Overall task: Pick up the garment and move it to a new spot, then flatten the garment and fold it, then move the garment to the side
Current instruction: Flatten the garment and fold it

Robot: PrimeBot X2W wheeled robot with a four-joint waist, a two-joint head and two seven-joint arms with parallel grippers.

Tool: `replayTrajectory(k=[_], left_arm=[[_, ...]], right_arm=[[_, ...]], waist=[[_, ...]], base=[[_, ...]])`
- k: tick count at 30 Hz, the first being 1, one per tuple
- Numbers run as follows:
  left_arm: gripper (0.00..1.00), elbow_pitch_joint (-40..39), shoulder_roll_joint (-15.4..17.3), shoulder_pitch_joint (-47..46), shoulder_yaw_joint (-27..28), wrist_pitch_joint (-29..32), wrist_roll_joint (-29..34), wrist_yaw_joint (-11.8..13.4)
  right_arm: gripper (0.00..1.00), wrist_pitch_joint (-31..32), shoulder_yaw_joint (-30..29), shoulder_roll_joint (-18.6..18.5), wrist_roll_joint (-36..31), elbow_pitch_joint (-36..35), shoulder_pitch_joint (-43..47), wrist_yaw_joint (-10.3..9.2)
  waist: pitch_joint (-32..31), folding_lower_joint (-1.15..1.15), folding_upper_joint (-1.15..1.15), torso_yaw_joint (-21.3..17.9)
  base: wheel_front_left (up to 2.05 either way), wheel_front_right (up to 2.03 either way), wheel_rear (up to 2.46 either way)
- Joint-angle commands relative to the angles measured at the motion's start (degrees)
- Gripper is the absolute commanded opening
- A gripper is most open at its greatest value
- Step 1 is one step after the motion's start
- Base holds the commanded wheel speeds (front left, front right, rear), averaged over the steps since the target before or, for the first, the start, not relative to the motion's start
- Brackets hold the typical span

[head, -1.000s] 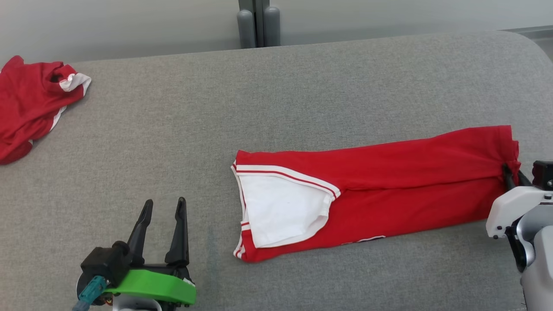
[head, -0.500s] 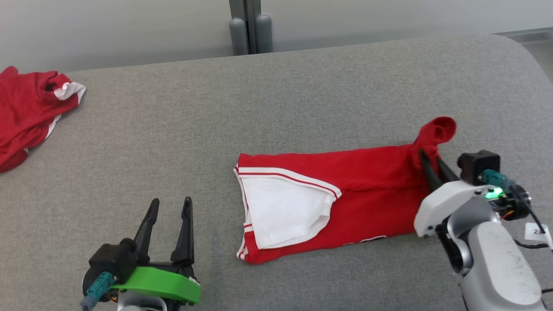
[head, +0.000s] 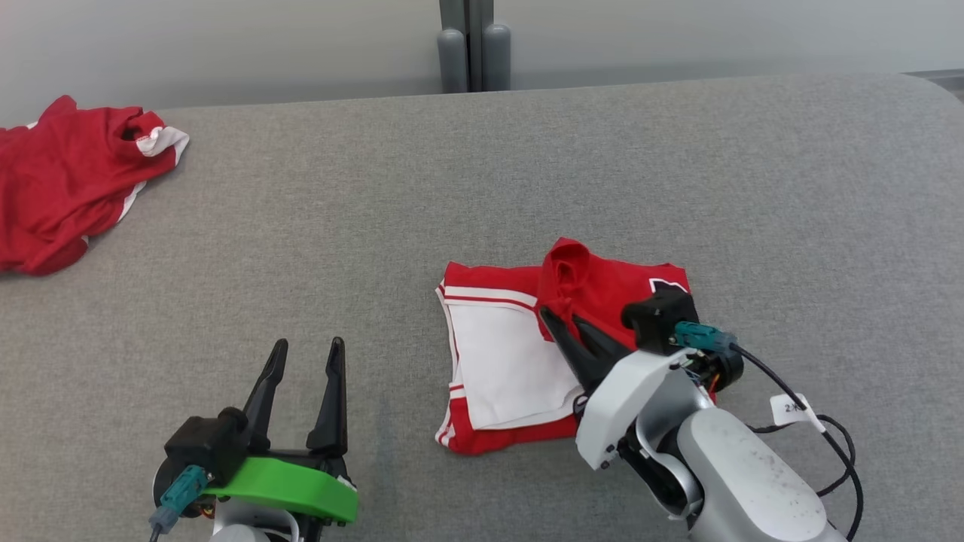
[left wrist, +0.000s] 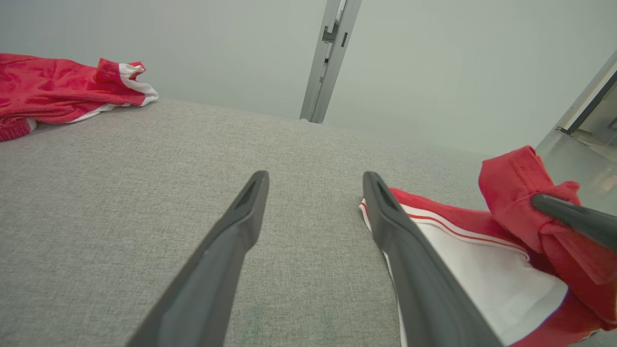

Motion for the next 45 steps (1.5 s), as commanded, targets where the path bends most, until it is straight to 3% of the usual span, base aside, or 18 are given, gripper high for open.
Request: replayTrajectory(k=[1,16,17,19,20,27,33,45], left_arm=[[1.0,0.3,-0.2,-0.9,0.0,0.0,0.0,-0.2],[1.0,0.9,-1.2,-1.0,-1.2,0.0,-0.6,-0.3],[1.0,0.9,-1.3,-1.1,-1.3,0.0,-0.7,-0.3],[1.0,0.9,-1.3,-1.3,-1.4,0.0,-0.7,-0.3],[1.0,0.9,-1.3,-1.4,-1.4,0.0,-0.7,-0.3],[1.0,0.9,-1.4,-1.5,-1.4,0.0,-0.5,-0.3],[1.0,0.8,-1.1,-1.8,-1.9,0.0,-0.1,-0.3],[1.0,1.0,-1.3,-3.5,-1.1,0.0,2.6,-0.3]], right_arm=[[0.0,-0.6,1.8,-0.2,1.2,1.0,-1.3,-0.07],[0.0,-2.5,11.8,-0.2,7.3,11.3,-8.2,-0.07],[0.07,-2.7,12.2,-0.2,7.6,11.8,-8.5,-0.07],[0.45,-2.9,13.2,-0.2,8.3,12.7,-9.4,-0.07],[1.0,-3.2,13.7,-0.2,8.6,13.1,-9.9,-0.07],[1.0,-6.5,14.8,-0.2,10.3,14.3,-12.2,-0.07],[1.0,-10.5,12.0,-0.2,8.8,15.4,-13.9,-0.07],[1.0,-16.6,-2.7,-0.2,-6.9,17.1,-11.1,-0.07]], waist=[[0.0,0.0,0.0,0.9],[-0.1,0.0,0.0,4.1],[-0.1,0.0,0.0,4.2],[0.1,0.0,0.0,4.3],[0.2,0.0,0.0,4.3],[0.5,0.0,0.0,4.0],[0.5,0.0,0.0,2.9],[-1.0,0.0,0.0,0.4]], base=[[0.0,0.0,0.0],[0.0,0.0,0.0],[0.0,0.0,0.0],[0.0,0.0,0.0],[0.0,0.0,0.0],[0.0,0.0,0.0],[0.0,0.0,0.0],[0.0,0.0,0.0]])
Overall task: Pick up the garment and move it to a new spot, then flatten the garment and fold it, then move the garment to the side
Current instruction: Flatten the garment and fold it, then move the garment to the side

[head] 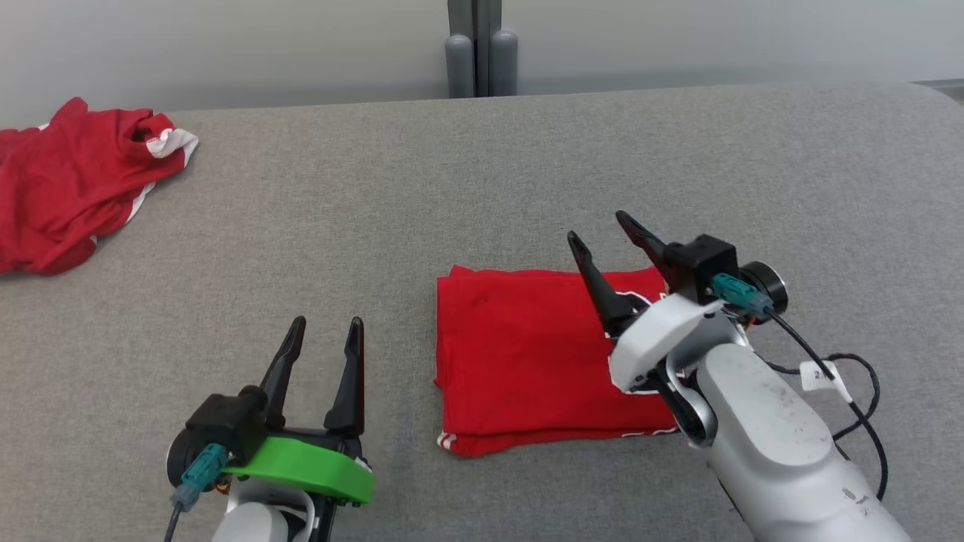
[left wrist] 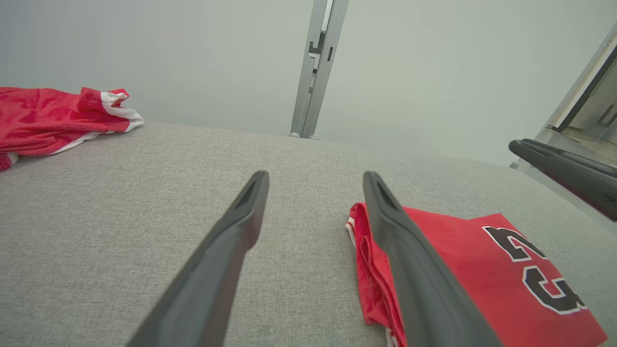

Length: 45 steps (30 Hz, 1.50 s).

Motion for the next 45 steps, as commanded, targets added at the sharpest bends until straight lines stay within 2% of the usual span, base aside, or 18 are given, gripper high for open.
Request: replayTrajectory(k=[1,5,9,16,30,45], left_arm=[[1.0,0.3,-0.1,-0.6,0.7,0.0,0.5,-0.2],[1.0,0.4,-0.5,0.7,2.0,0.0,1.1,-0.2],[1.0,0.5,-0.7,2.0,3.7,0.0,1.5,-0.2],[1.0,0.3,-1.1,5.7,7.2,0.0,1.7,-0.2],[1.0,0.8,-1.4,10.8,9.5,0.0,1.0,-0.2],[1.0,1.6,-1.5,9.8,9.6,0.0,1.0,-0.2]], right_arm=[[1.0,-0.6,-2.1,-0.2,-1.8,-0.5,2.2,-0.07],[1.0,-1.1,-7.9,-0.2,-7.1,-2.7,6.6,-0.07],[1.0,-1.3,-13.1,-0.2,-9.6,-6.0,12.0,-0.07],[1.0,-1.4,-17.7,-0.2,-7.9,-10.9,19.7,-0.07],[1.0,-1.5,-19.9,-0.2,-3.6,-17.2,27.0,-0.07],[1.0,-1.5,-19.8,-0.2,-3.4,-16.5,26.3,-0.07]], waist=[[-0.6,0.0,0.0,-0.5],[-1.3,0.0,0.0,-1.4],[-1.9,0.0,0.0,-1.9],[-3.8,0.0,0.0,-3.1],[-6.0,0.0,0.0,-3.9],[-5.8,0.0,0.0,-3.8]], base=[[0.0,0.0,0.0],[0.0,0.0,0.0],[0.0,0.0,0.0],[0.0,0.0,0.0],[0.0,0.0,0.0],[0.0,0.0,0.0]])
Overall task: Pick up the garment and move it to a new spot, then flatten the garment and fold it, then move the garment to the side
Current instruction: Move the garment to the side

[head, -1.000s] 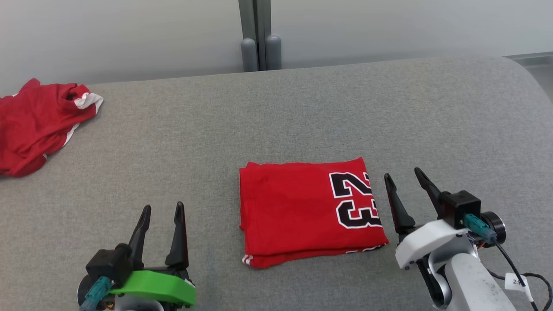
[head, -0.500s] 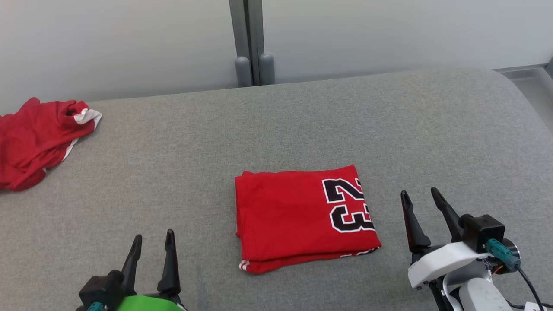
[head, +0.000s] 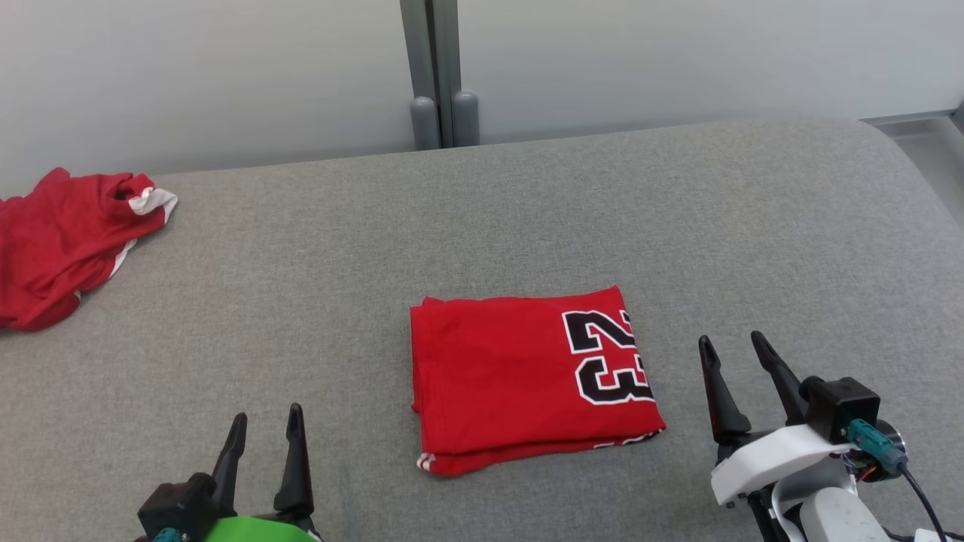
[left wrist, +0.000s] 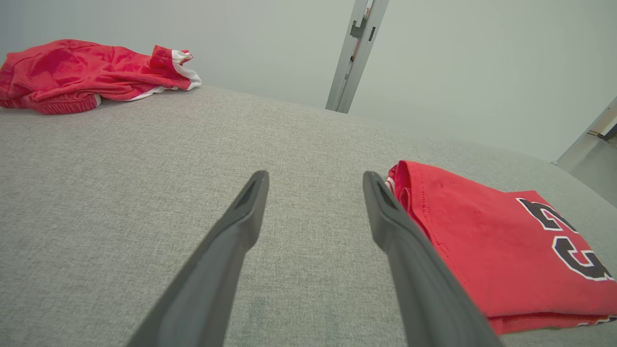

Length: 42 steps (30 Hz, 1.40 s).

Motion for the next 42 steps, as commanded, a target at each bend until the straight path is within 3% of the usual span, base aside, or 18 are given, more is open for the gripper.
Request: replayTrajectory(k=[1,11,25,36,38,39,40,42], left_arm=[[1.0,0.0,0.0,-0.2,0.0,0.0,0.0,-0.2],[1.0,-0.3,0.0,-1.7,-0.9,0.0,0.1,-0.2],[1.0,0.0,0.0,-2.3,-2.5,0.0,-0.5,0.1],[1.0,0.4,0.0,-2.8,-2.6,0.0,-1.0,0.2],[1.0,0.4,0.0,-2.9,-2.6,0.0,-1.1,0.2],[1.0,0.5,0.0,-3.0,-2.8,0.0,-1.3,0.2],[1.0,0.5,0.0,-3.1,-2.8,0.0,-1.3,0.2],[1.0,0.6,0.0,-3.5,-2.9,0.0,-1.3,0.2]], right_arm=[[1.0,-0.2,0.1,-0.2,0.1,0.4,-0.3,-0.07],[1.0,0.7,0.6,-0.2,-5.2,9.3,-5.5,-0.07],[1.0,17.2,2.5,-0.2,-8.0,21.6,-16.9,-0.07],[1.0,22.9,5.5,-0.5,-6.0,28.3,-19.3,-0.07],[0.78,23.1,6.2,-0.5,-5.5,29.1,-19.8,-0.07],[0.38,23.2,6.8,-0.4,-5.0,29.8,-20.3,-0.06],[0.32,23.2,7.0,-0.4,-4.9,30.0,-20.5,-0.06],[0.09,23.1,7.7,-0.3,-4.4,30.7,-21.2,-0.06]], waist=[[0.0,0.0,0.0,0.1],[1.0,0.0,0.0,1.6],[2.1,0.0,0.0,6.5],[3.3,0.0,0.0,8.0],[3.6,0.0,0.0,7.9],[3.9,0.0,0.0,7.7],[4.0,0.0,0.0,7.6],[4.4,0.0,0.0,7.3]], base=[[0.0,0.0,0.0],[0.0,0.0,0.0],[0.0,0.0,0.0],[0.0,0.0,0.0],[0.0,0.0,0.0],[0.0,0.0,0.0],[0.0,0.0,0.0],[0.0,0.0,0.0]])
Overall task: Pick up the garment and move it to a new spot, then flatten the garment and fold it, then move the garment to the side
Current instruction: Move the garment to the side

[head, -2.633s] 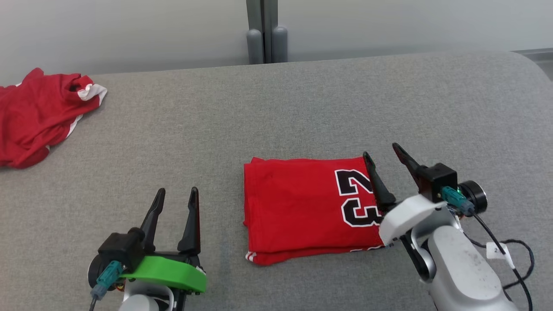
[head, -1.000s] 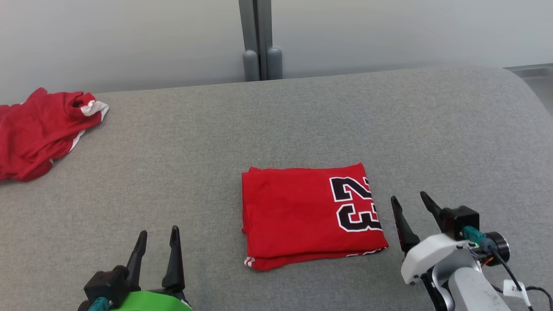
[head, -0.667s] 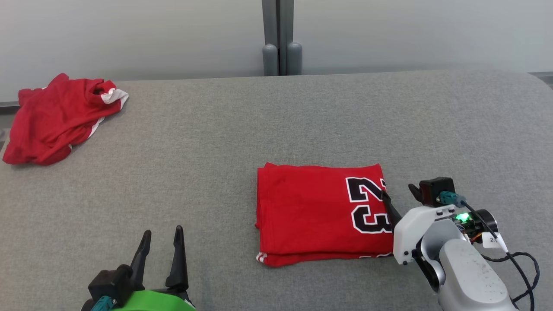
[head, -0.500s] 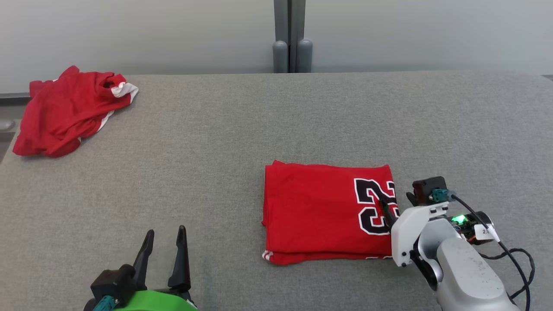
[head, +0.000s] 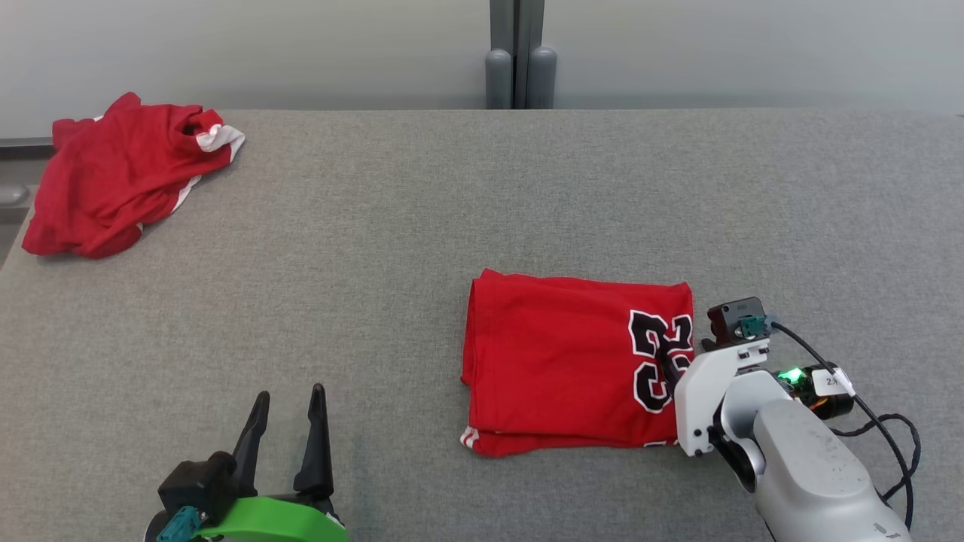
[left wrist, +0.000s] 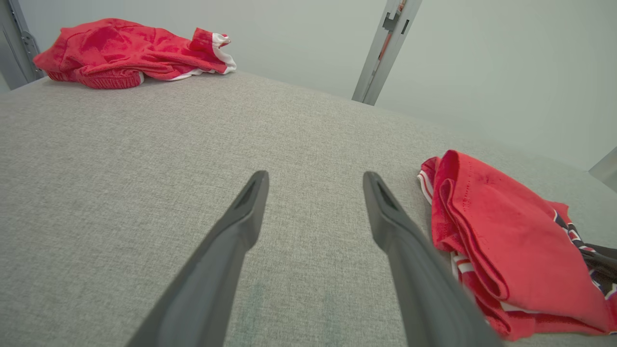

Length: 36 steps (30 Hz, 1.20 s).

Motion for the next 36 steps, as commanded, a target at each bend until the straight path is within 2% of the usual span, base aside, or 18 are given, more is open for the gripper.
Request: replayTrajectory(k=[1,4,11,21,23,29,36], left_arm=[[1.0,0.0,0.1,-1.1,0.1,0.0,-0.4,0.2],[1.0,-0.2,0.1,-1.4,0.0,0.0,-0.1,0.1],[1.0,-1.2,0.1,-2.1,-0.7,0.0,0.7,0.0],[1.0,-2.7,0.1,-5.1,-1.4,0.0,3.0,-0.1],[1.0,-2.9,0.2,-6.2,-1.3,0.0,3.9,-0.2],[1.0,-2.5,1.8,-8.5,-2.0,0.0,5.5,-0.2],[1.0,-2.7,3.7,-11.2,-4.1,0.0,6.0,-0.2]], right_arm=[[0.0,0.3,0.8,0.3,0.4,1.2,0.0,-0.04],[0.0,-0.8,1.0,0.1,1.2,1.6,-1.6,-0.06],[0.0,-3.9,-0.1,-3.1,1.0,1.6,-5.4,-0.07],[0.0,-6.0,-4.4,-9.0,-0.5,1.0,-9.4,-0.07],[0.0,-6.6,-5.8,-9.1,-0.5,0.6,-10.4,-0.07],[0.0,-9.0,-8.6,-7.3,-0.5,1.1,-12.3,-0.07],[0.0,-12.0,-11.0,-4.7,-0.8,3.5,-14.9,-0.07]], waist=[[0.4,0.0,0.0,-0.4],[0.9,0.0,0.0,-1.0],[2.5,0.0,0.0,-4.1],[7.6,0.0,0.0,-13.3],[9.6,0.0,0.0,-16.8],[13.0,0.0,0.0,-23.7],[15.4,0.0,0.0,-26.5]], base=[[0.0,0.0,0.0],[0.0,0.0,0.0],[0.0,0.0,0.0],[0.0,0.0,0.0],[0.0,0.0,0.0],[0.0,0.0,0.0],[0.0,0.0,0.0]])
